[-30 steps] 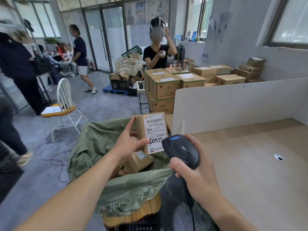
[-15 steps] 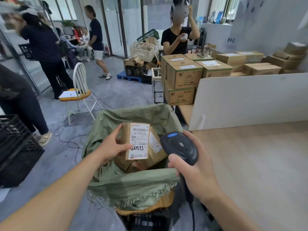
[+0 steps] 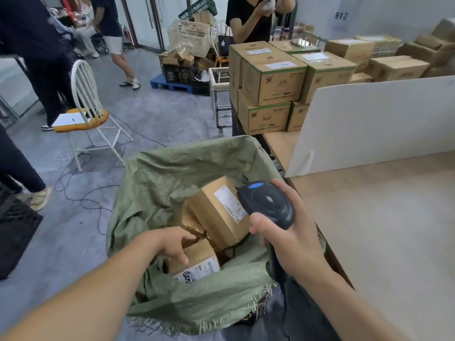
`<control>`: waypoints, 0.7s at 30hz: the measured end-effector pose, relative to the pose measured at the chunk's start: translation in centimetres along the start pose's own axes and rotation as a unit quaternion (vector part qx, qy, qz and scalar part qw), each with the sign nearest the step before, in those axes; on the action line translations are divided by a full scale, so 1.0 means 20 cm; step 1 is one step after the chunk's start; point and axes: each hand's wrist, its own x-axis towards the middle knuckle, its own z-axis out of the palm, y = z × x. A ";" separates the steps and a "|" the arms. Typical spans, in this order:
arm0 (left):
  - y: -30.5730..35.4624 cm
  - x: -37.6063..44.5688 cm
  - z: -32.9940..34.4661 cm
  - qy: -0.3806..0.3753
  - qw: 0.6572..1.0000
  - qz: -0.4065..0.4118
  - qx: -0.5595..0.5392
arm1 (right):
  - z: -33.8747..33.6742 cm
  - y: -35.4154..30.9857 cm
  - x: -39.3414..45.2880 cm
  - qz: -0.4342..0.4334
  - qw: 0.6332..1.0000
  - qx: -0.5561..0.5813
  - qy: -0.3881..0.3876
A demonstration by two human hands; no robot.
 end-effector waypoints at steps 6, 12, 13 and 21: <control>0.06 0.12 -0.09 0.006 0.995 0.025 0.100 | 0.01 0.00 0.05 0.003 1.000 0.000 0.023; 0.04 0.18 -0.13 -0.012 0.984 -0.019 0.177 | -0.01 -0.01 0.06 -0.010 0.998 0.024 0.061; 0.02 0.18 -0.12 -0.018 0.978 -0.025 0.208 | -0.02 -0.02 0.06 -0.011 0.998 0.024 0.065; -0.23 0.06 0.00 -0.104 0.926 -0.164 0.325 | -0.05 -0.03 0.03 -0.018 0.997 0.011 0.073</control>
